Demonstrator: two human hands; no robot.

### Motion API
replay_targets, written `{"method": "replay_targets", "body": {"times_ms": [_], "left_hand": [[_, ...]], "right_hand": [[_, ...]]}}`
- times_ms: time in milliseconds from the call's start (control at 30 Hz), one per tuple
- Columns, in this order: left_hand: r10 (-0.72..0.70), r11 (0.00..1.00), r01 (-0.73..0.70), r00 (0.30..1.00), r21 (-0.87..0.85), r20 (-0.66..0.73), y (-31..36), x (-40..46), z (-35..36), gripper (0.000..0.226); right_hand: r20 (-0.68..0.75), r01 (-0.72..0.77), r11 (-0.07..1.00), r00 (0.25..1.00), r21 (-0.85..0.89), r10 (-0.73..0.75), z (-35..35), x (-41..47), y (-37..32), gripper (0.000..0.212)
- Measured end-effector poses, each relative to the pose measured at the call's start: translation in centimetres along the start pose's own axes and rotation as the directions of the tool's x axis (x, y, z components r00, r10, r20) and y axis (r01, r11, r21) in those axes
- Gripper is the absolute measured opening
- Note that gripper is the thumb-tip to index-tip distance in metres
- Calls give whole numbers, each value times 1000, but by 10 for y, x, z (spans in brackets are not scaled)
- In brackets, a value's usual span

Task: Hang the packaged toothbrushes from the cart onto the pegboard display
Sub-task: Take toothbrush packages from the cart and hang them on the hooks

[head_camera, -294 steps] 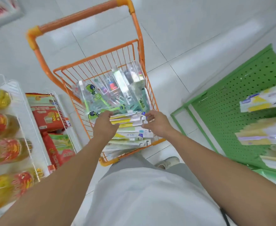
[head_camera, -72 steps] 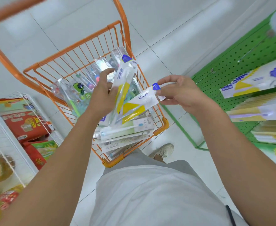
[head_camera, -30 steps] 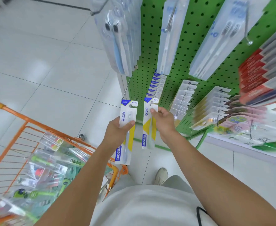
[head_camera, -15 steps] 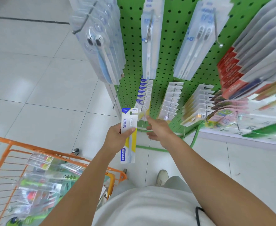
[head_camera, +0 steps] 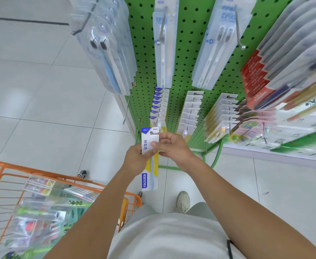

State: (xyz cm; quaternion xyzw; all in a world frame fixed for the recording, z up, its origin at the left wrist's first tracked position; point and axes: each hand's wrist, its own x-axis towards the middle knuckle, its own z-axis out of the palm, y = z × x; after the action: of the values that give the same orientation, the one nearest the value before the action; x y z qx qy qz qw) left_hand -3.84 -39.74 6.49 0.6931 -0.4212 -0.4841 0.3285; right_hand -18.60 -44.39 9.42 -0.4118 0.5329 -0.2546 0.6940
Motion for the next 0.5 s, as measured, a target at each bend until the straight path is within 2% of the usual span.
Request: {"method": "replay_targets", "body": {"times_ms": [67, 133, 267, 500], "left_hand": [[8, 1000, -9, 999, 19, 46, -2, 0, -1, 18], [14, 1000, -14, 1000, 27, 23, -1, 2, -2, 8], [-32, 999, 32, 995, -4, -96, 3, 7, -3, 11], [-79, 995, 77, 996, -56, -36, 2, 7, -6, 21]], "right_hand": [[23, -22, 999, 999, -38, 23, -2, -3, 6, 20], [-2, 0, 1000, 1000, -24, 0, -2, -3, 9, 17], [-98, 25, 999, 995, 41, -21, 1, 9, 7, 13], [-163, 1, 999, 987, 53, 8, 1, 32, 2, 10]]}}
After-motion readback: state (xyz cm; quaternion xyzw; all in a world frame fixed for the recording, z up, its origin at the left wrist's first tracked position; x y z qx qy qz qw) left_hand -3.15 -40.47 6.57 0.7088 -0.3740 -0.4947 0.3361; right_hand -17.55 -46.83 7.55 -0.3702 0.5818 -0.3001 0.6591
